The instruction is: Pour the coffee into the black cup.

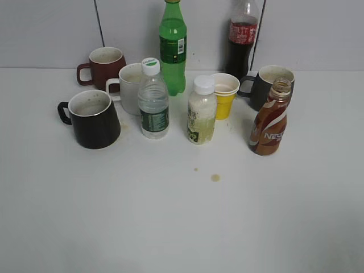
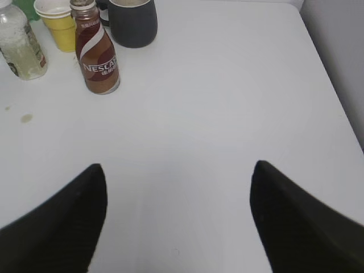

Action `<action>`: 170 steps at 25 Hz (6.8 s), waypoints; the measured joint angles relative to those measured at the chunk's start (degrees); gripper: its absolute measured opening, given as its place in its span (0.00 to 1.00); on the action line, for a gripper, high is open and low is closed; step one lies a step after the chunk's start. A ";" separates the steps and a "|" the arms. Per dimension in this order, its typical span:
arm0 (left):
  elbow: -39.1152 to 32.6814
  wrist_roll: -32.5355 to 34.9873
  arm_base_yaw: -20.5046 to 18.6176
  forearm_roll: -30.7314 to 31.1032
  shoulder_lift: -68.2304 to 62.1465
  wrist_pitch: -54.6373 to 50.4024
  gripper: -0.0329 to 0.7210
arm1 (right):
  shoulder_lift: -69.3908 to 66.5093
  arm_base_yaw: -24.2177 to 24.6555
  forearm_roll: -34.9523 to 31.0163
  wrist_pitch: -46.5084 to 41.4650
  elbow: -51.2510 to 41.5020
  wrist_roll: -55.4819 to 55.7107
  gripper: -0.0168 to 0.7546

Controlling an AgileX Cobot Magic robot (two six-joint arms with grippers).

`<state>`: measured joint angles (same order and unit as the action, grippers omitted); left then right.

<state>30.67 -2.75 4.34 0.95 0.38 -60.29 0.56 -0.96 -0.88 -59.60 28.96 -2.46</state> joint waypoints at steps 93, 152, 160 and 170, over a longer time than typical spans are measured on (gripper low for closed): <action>-4.60 -0.06 -4.97 13.42 -114.42 129.23 0.55 | -79.46 -18.74 -4.74 105.61 -13.44 -11.18 0.72; 22.03 -0.20 -2.59 29.10 -131.75 128.43 0.12 | -112.62 -18.74 -4.31 128.16 -10.82 -8.05 0.83; 13.34 0.87 -1.29 26.64 -124.11 126.42 0.11 | -121.84 -18.74 -2.94 128.62 -2.78 -6.11 0.83; 6.01 0.99 2.65 26.31 -116.33 126.42 0.11 | -126.73 -18.74 -4.22 128.92 7.02 -5.94 0.78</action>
<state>36.68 -1.76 6.98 27.26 -115.95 66.13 -126.17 -19.70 -5.11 69.32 35.98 -8.40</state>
